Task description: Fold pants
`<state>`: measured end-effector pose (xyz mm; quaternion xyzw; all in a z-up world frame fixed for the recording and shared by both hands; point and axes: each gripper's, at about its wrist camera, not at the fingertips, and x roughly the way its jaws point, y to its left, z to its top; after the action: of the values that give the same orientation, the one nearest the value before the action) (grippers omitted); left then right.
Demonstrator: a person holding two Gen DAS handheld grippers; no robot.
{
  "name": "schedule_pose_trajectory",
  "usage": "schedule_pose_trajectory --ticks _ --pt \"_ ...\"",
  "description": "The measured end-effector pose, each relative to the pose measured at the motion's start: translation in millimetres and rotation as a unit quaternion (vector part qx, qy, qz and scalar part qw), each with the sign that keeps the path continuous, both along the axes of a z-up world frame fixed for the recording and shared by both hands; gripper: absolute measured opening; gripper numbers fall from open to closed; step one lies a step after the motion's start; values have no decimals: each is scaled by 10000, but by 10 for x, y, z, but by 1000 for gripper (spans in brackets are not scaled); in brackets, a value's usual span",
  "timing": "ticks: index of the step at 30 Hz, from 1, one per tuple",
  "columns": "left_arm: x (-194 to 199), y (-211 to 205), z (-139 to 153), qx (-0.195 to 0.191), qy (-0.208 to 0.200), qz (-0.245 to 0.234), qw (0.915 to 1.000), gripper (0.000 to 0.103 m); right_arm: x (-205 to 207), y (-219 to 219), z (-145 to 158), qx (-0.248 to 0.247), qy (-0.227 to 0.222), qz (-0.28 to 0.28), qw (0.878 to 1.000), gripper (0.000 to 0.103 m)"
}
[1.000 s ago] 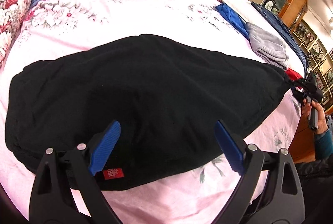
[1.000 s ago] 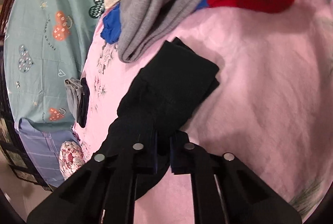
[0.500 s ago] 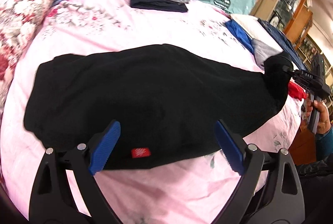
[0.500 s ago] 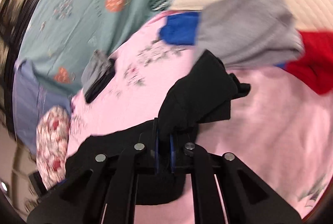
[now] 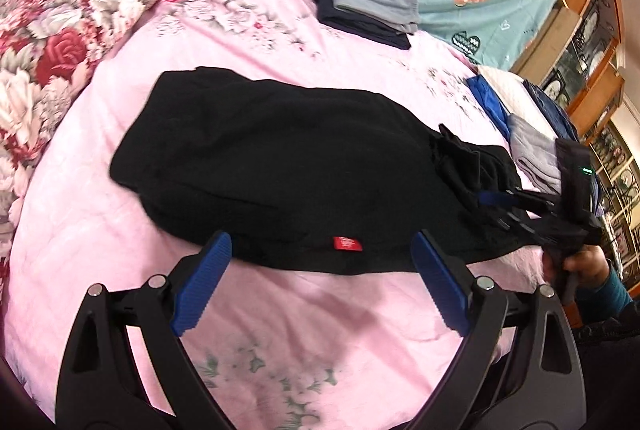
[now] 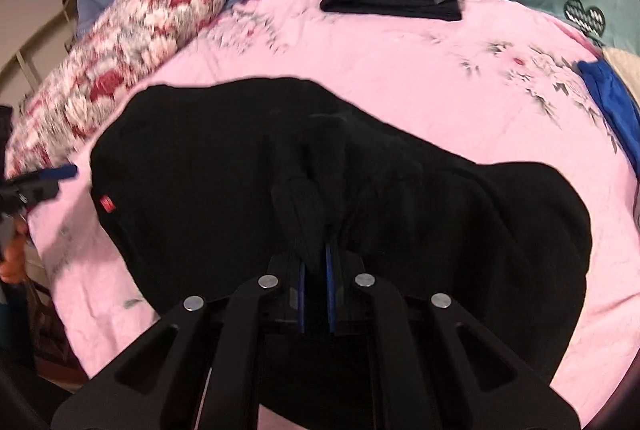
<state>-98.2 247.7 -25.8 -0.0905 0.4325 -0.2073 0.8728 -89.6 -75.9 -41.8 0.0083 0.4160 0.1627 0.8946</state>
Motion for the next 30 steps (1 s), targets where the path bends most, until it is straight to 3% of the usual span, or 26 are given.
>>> schedule_pose_trajectory --ticks 1,2,3,7,10,13,15,18,23,26,30 --pt "18 25 -5 -41 28 49 10000 93 -4 53 -23 -136 127 106 9998 29" --pt "37 49 -12 -107 66 96 9999 93 -17 79 -18 -99 252 224 9994 56" --pt "50 66 -18 -164 97 129 9997 93 -58 111 17 137 415 507 9978 60" --pt "82 116 -36 -371 211 292 9987 93 -172 84 245 1037 476 1196 9862 61" --pt "124 206 -59 -577 387 556 9960 93 -24 -135 353 1674 320 790 9822 61" --pt "190 353 -109 -1002 676 904 9885 93 232 -327 154 2276 512 162 9723 62" --pt "271 469 -172 -1337 868 1165 9803 93 402 -256 -228 2238 1376 -42 9649 63" --pt "422 596 -318 -1660 1190 1539 9667 93 348 -213 -234 2183 1223 179 9680 65" --pt "459 742 -540 -2218 1728 1941 9398 93 230 -450 -77 2493 840 197 9646 65" --pt "382 735 -495 -2183 1705 1998 9399 93 162 -539 -75 2330 653 87 9702 67" --pt "486 656 -531 -2145 1864 2026 9371 93 141 -503 -142 2482 654 135 9664 68"
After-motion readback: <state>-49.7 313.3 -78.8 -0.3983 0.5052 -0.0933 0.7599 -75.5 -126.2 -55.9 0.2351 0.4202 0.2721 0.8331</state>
